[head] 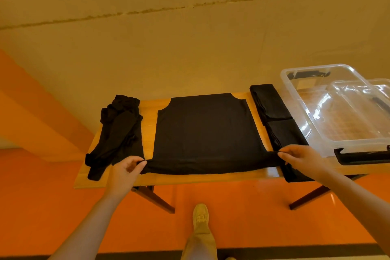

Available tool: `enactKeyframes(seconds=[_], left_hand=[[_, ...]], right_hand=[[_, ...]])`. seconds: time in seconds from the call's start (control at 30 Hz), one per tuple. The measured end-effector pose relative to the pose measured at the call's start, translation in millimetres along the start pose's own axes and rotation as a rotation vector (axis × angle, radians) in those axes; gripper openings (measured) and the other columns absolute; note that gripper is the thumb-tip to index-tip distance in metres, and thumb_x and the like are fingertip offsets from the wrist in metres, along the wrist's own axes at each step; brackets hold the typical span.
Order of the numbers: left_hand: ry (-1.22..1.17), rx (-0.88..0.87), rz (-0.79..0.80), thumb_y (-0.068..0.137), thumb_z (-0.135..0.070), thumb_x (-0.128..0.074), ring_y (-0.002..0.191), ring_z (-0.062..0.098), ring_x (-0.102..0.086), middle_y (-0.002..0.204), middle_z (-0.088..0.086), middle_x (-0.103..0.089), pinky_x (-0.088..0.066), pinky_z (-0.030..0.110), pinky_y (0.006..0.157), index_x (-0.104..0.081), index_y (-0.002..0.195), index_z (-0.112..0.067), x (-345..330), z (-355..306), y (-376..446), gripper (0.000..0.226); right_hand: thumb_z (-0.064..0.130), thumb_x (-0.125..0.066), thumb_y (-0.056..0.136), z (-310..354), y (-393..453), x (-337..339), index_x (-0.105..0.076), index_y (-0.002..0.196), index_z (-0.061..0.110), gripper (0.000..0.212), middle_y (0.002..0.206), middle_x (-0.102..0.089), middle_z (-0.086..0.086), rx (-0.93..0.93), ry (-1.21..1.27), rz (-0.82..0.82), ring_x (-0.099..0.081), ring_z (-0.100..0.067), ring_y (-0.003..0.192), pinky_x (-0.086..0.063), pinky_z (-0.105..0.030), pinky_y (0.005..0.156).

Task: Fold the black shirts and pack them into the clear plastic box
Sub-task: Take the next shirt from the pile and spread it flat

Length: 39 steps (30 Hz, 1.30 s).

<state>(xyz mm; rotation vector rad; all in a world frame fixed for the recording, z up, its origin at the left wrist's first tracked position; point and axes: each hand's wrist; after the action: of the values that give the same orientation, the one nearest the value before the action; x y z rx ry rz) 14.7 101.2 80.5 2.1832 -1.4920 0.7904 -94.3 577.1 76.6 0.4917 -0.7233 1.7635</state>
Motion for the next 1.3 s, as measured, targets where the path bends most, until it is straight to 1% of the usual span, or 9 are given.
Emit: enactKeyframes(seconds=[0.1, 0.27, 0.43, 0.67, 0.77, 0.97, 1.1, 1.2, 1.3], left_hand=[[-0.033, 0.006, -0.019, 0.088, -0.018, -0.067, 0.089, 0.009, -0.063, 0.089, -0.003, -0.068, -0.049, 0.021, 0.075, -0.069, 0.094, -0.020, -1, -2, 24, 0.006], [-0.087, 0.011, -0.031, 0.089, -0.017, -0.067, 0.092, 0.009, -0.063, 0.092, -0.002, -0.068, -0.048, 0.022, 0.079, -0.070, 0.099, -0.017, -3, -10, 72, 0.011], [-0.099, 0.022, -0.047, 0.088, -0.021, -0.067, 0.093, 0.004, -0.061, 0.094, -0.005, -0.067, -0.048, 0.020, 0.081, -0.069, 0.103, -0.017, -9, -20, 136, 0.015], [0.023, 0.033, -0.015, 0.090, -0.028, -0.065, 0.085, 0.005, -0.058, 0.092, -0.004, -0.065, -0.041, 0.013, 0.071, -0.069, 0.101, -0.017, -30, -24, 254, 0.016], [0.083, 0.077, -0.001, 0.092, -0.030, -0.063, 0.081, 0.007, -0.057, 0.088, -0.004, -0.064, -0.039, 0.013, 0.066, -0.069, 0.101, -0.015, -52, -18, 301, 0.019], [0.212, 0.193, -0.018, 0.096, -0.035, -0.054, 0.082, 0.012, -0.060, 0.098, -0.002, -0.068, -0.048, 0.026, 0.066, -0.066, 0.106, -0.018, -95, 4, 349, 0.023], [0.470, 0.000, -0.090, 0.099, -0.033, -0.045, 0.122, 0.024, -0.050, 0.134, 0.004, -0.054, -0.035, 0.041, 0.101, -0.054, 0.128, -0.015, -116, 4, 342, 0.036], [0.515, -0.281, 0.028, 0.098, -0.043, -0.037, 0.130, 0.020, -0.043, 0.140, 0.003, -0.048, -0.031, 0.042, 0.104, -0.053, 0.130, -0.016, -140, -5, 310, 0.045], [0.634, -0.432, 0.223, 0.098, -0.048, -0.033, 0.145, 0.017, -0.022, 0.157, -0.001, -0.027, -0.022, 0.040, 0.113, -0.036, 0.145, -0.023, -165, -4, 266, 0.053]], right_hand=[[0.015, -0.060, 0.092, 10, 19, 5, -0.069, 0.089, 0.019, 0.011, 0.073, -0.068, -0.005, 0.014, 0.033, -0.033, -0.065, -0.023, 0.074, -0.053, -0.033, 0.073], [0.017, -0.061, 0.091, 27, 60, 13, -0.069, 0.099, 0.018, 0.011, 0.087, -0.070, 0.002, 0.025, 0.067, -0.125, -0.063, -0.006, 0.086, -0.042, -0.013, 0.071], [0.019, -0.062, 0.091, 46, 117, 23, -0.069, 0.106, 0.015, 0.016, 0.089, -0.066, 0.006, -0.002, 0.066, -0.176, -0.058, 0.002, 0.085, -0.038, -0.010, 0.070], [0.026, -0.061, 0.093, 69, 229, 34, -0.068, 0.098, 0.020, 0.011, 0.085, -0.069, -0.010, -0.100, -0.024, -0.208, -0.063, -0.020, 0.081, -0.047, -0.024, 0.074], [0.028, -0.059, 0.094, 69, 278, 31, -0.069, 0.098, 0.017, 0.015, 0.078, -0.063, 0.003, -0.155, -0.138, -0.195, -0.056, -0.009, 0.071, -0.040, -0.019, 0.060], [0.025, -0.054, 0.097, 59, 336, 1, -0.063, 0.116, 0.010, 0.025, 0.089, -0.066, -0.005, -0.271, -0.211, -0.290, -0.060, -0.019, 0.076, -0.052, -0.035, 0.069], [0.022, -0.053, 0.096, 62, 329, -36, -0.054, 0.125, 0.012, 0.031, 0.104, -0.063, -0.003, -0.100, -0.302, -0.355, -0.060, -0.016, 0.085, -0.051, -0.032, 0.072], [0.024, -0.055, 0.094, 61, 311, -76, -0.054, 0.131, 0.011, 0.039, 0.127, -0.059, -0.007, 0.130, -0.444, -0.286, -0.057, -0.024, 0.115, -0.047, -0.037, 0.095], [0.035, -0.047, 0.098, 53, 287, -115, -0.037, 0.146, 0.019, 0.051, 0.154, -0.032, -0.002, 0.191, -0.593, -0.200, -0.030, -0.019, 0.142, -0.022, -0.041, 0.118]])
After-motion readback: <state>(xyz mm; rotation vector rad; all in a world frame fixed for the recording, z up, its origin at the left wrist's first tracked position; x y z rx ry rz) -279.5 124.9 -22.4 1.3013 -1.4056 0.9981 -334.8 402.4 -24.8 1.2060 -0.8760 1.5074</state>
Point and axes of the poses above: each hand's wrist, its own y-axis towards the middle knuckle, its own x-axis out of the back of the hand, z = x × y
